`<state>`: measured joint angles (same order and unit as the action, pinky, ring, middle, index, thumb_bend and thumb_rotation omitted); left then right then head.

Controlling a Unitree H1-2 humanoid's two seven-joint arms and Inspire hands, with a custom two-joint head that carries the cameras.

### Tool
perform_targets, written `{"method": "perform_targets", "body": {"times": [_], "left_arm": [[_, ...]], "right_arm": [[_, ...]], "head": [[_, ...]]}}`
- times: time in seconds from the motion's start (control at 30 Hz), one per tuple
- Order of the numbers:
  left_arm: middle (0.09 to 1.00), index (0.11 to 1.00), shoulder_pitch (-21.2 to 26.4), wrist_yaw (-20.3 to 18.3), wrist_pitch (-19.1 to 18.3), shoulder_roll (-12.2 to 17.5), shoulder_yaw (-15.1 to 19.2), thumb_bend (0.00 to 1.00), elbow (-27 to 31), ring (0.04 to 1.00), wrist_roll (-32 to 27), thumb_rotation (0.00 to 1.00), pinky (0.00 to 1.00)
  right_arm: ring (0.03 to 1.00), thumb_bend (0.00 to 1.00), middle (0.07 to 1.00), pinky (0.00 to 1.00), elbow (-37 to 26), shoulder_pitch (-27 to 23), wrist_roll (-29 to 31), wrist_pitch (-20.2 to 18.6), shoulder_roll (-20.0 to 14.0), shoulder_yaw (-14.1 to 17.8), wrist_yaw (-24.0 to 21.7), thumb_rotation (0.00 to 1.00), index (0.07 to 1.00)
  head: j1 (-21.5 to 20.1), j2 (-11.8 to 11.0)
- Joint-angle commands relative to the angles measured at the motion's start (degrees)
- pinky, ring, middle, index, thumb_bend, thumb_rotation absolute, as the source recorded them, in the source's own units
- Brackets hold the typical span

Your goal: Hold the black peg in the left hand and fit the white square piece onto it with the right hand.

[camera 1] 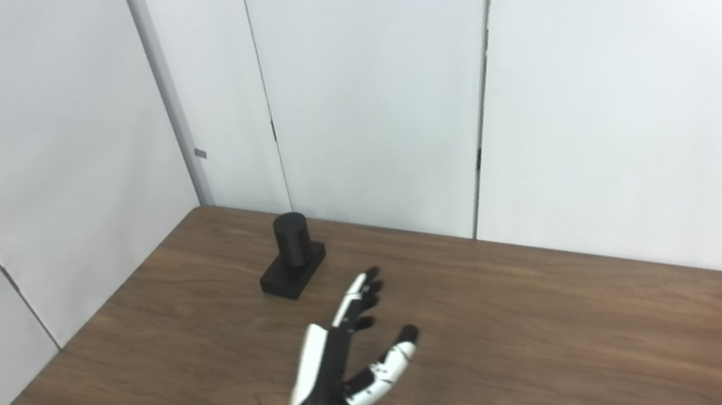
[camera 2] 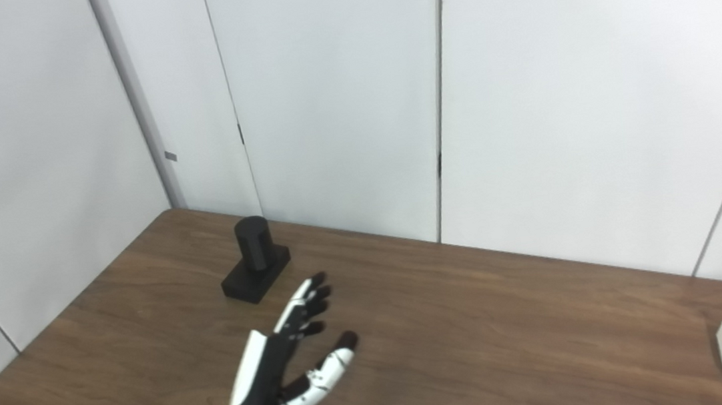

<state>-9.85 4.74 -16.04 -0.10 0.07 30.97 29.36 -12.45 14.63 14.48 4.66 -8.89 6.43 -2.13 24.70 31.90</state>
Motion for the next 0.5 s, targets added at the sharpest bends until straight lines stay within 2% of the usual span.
{"method": "perform_targets", "body": {"times": [0.0,0.13,0.33,0.4,0.47], "left_arm": [[0.921,0.947,0.35,-1.04,-1.97,2.84,1.19,0.68,2.87,0.920,2.96,0.44,0.89],[0.941,0.940,2.04,-1.83,-4.72,4.78,3.95,0.76,1.82,0.910,5.57,0.40,0.85],[0.943,0.928,2.97,-0.49,-4.48,7.71,4.70,0.79,-1.64,0.925,10.30,0.39,0.82],[0.948,0.922,3.44,0.71,-4.62,9.25,4.68,0.80,-3.77,0.954,14.32,0.46,0.88],[0.956,0.913,4.20,1.07,-5.18,10.91,4.67,0.77,-5.46,0.984,17.91,0.54,0.97]], "right_arm": [[0.926,0.76,0.921,0.89,0.81,0.48,0.35,0.35,0.62,0.16,-0.74,0.88,0.932],[0.923,0.78,0.911,0.88,0.90,0.31,0.08,0.26,0.89,0.23,-0.57,0.87,0.919],[0.915,0.77,0.906,0.87,0.95,0.16,0.01,0.33,1.14,0.19,-0.46,0.87,0.919],[0.912,0.78,0.907,0.86,0.78,0.28,-0.05,0.31,1.27,0.19,-0.36,0.87,0.919],[0.911,0.78,0.908,0.86,0.63,0.40,0.12,0.48,1.37,0.14,-0.50,0.86,0.906]], "head": [[-0.02,0.04],[-0.10,-0.27],[-0.41,-0.31],[-0.56,-0.27],[-0.62,-0.25]]}}
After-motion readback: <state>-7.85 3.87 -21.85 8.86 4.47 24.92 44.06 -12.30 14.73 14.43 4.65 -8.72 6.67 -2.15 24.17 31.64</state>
